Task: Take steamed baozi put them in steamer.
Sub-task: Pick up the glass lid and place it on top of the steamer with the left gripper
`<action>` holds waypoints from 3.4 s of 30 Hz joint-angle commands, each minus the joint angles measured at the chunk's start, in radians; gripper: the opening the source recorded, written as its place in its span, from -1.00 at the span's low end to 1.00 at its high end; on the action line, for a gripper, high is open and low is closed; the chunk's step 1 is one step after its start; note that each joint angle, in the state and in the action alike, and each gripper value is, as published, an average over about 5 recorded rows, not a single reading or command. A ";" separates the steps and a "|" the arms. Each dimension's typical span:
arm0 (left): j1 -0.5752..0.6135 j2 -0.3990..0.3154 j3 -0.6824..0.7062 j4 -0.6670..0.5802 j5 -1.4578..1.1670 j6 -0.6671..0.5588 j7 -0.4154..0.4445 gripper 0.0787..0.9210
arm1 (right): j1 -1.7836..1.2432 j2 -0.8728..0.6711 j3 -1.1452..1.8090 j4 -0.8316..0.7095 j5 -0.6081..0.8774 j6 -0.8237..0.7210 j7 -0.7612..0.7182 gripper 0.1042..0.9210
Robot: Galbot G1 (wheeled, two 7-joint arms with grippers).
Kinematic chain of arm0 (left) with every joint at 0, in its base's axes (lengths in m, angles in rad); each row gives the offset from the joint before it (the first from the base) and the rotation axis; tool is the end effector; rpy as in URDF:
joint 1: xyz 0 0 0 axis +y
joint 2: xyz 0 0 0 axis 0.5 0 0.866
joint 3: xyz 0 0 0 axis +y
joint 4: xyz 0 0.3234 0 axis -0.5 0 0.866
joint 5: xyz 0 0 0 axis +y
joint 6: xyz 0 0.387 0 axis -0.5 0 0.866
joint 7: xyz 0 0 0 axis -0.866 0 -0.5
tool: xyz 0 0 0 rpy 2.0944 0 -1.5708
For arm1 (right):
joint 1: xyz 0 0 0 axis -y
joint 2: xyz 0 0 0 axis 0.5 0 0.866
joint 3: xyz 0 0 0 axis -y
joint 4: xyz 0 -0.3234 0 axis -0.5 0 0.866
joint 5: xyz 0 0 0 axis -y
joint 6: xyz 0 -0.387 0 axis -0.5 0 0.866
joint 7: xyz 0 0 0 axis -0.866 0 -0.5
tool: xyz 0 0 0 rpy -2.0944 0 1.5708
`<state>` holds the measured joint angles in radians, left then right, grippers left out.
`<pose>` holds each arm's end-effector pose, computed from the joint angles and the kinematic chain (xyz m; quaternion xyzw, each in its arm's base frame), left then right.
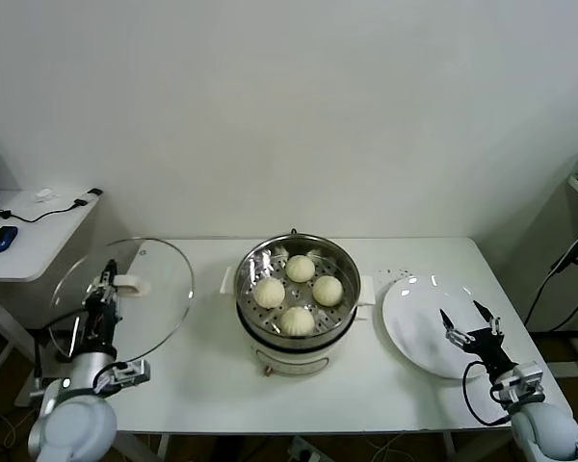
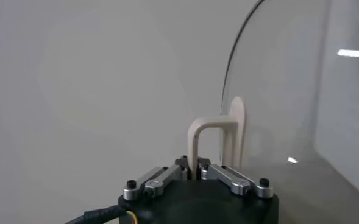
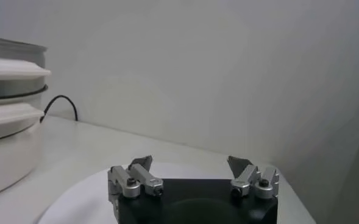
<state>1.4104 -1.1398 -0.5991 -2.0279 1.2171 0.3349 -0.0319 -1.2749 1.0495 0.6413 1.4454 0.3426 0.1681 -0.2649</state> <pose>0.2783 0.0876 -0.2424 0.1213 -0.6802 -0.7223 0.0292 0.3037 -0.2243 -0.3783 0.0702 -0.9907 0.0902 0.0744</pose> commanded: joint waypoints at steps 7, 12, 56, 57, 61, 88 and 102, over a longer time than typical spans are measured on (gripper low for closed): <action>-0.477 0.111 0.655 -0.142 0.157 0.451 0.443 -0.82 | 0.147 0.008 -0.069 -0.094 -0.024 -0.002 0.018 0.76; -0.527 -0.053 0.737 -0.020 0.296 0.447 0.473 -0.82 | 0.157 0.008 -0.068 -0.107 -0.027 0.001 0.017 0.76; -0.514 -0.443 0.746 0.372 0.427 0.445 0.358 -0.82 | 0.138 0.022 -0.027 -0.128 -0.067 0.029 0.007 0.76; -0.512 -0.441 0.744 0.372 0.426 0.445 0.358 -0.82 | 0.138 0.022 -0.026 -0.128 -0.068 0.029 0.007 0.76; -0.504 -0.437 0.737 0.371 0.429 0.445 0.354 -0.82 | 0.139 0.023 -0.024 -0.132 -0.071 0.031 0.005 0.76; -0.462 -0.392 0.727 0.271 0.427 0.422 0.398 -0.69 | 0.144 0.022 -0.016 -0.143 -0.092 0.033 -0.001 0.76; -0.314 -0.242 0.750 -0.060 0.264 0.438 0.402 0.28 | 0.155 0.015 -0.014 -0.144 -0.094 0.021 0.010 0.76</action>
<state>1.0001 -1.4851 0.1422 -1.8394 1.6136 0.7367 0.3692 -1.1235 1.0644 0.6264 1.3019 0.2497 0.1950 -0.2630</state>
